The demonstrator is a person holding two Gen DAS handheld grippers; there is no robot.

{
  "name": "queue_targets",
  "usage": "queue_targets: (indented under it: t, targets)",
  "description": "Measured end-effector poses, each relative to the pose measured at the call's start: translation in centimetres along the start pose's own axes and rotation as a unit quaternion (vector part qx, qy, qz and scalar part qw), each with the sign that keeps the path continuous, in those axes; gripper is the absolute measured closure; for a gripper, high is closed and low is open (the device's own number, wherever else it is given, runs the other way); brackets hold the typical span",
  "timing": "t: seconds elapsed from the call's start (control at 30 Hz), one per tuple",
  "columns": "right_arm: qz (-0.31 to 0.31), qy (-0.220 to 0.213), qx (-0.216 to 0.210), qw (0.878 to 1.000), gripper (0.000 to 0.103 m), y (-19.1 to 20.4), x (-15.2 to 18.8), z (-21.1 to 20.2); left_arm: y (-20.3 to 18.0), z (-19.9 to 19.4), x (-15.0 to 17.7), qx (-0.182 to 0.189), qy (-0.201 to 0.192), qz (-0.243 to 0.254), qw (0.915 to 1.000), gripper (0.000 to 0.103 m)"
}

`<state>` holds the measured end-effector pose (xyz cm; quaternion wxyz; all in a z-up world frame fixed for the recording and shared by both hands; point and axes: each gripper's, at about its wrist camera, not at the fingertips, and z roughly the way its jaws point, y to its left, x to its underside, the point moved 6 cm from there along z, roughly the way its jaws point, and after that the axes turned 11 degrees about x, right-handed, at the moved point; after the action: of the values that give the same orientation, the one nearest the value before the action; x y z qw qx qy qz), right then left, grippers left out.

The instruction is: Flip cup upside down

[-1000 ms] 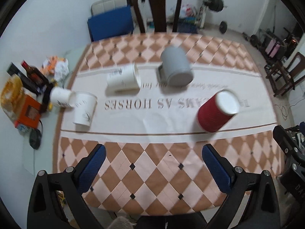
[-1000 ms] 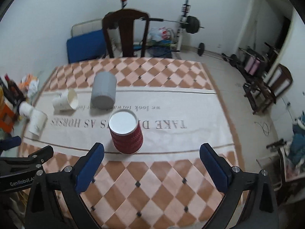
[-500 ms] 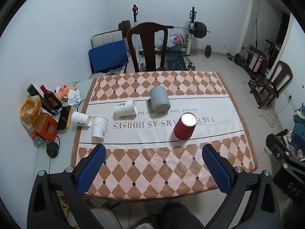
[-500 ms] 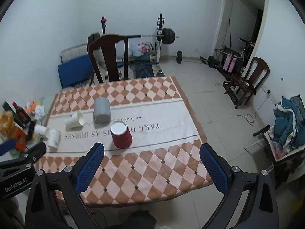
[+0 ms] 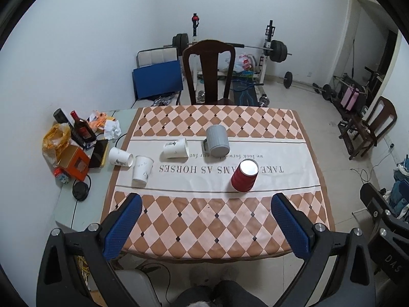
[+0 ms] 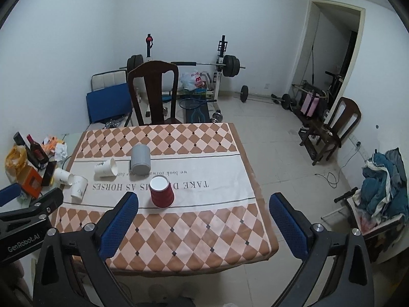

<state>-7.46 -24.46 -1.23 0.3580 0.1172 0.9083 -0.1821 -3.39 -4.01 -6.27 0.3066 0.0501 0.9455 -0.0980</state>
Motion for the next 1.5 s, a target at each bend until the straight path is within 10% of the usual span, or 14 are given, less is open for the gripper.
queue_targets:
  t: [1.5]
  targets:
    - [-0.026, 0.033, -0.036, 0.998, 0.000, 1.4, -1.6, 2.7, -0.4, 0.2, -0.8, -0.022, 0.026, -0.007, 0.9994, 0.000]
